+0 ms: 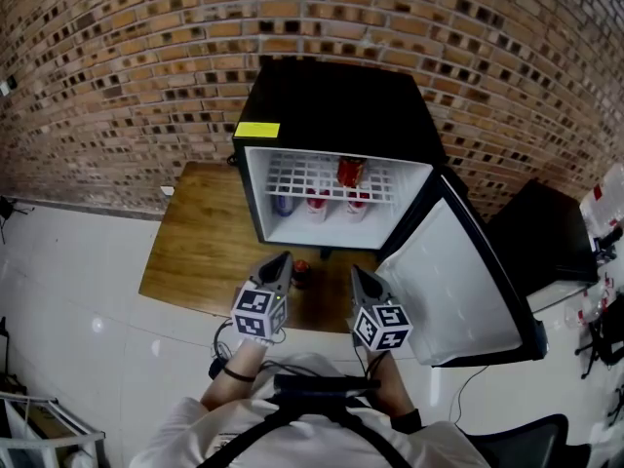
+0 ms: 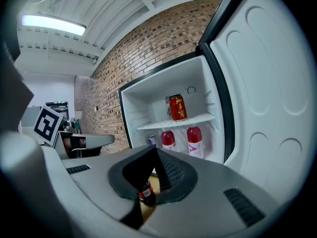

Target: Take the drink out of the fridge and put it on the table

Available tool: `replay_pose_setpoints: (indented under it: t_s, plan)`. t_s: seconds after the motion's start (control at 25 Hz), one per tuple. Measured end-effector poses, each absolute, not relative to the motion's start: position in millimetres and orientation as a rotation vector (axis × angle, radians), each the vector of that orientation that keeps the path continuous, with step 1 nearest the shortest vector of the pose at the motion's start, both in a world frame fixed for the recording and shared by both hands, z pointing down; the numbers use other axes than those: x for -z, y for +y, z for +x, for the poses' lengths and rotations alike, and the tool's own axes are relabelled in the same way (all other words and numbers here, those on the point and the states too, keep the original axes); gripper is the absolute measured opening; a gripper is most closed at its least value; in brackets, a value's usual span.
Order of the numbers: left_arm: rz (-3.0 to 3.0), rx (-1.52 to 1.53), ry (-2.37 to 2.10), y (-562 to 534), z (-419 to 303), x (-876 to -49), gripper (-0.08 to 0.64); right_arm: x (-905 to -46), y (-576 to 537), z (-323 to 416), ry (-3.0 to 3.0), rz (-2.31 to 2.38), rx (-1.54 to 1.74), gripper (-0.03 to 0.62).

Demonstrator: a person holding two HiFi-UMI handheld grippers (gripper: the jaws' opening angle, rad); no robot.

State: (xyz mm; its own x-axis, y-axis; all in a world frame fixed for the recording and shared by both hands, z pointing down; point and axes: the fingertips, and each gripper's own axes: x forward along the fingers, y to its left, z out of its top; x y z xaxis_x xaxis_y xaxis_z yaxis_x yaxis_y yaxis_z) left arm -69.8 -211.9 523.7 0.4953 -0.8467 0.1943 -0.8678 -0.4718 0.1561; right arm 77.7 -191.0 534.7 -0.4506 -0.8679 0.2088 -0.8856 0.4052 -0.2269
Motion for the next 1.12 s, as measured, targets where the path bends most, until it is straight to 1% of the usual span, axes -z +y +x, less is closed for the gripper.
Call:
replay_pose_setpoints:
  t_s: [1.12]
  plan:
    - [2.518,-0.170,-1.468,-214.4,-67.8,-525.2,0.005,-532.7,-193.0,77.6,-2.579,1.601,-0.431,0.012]
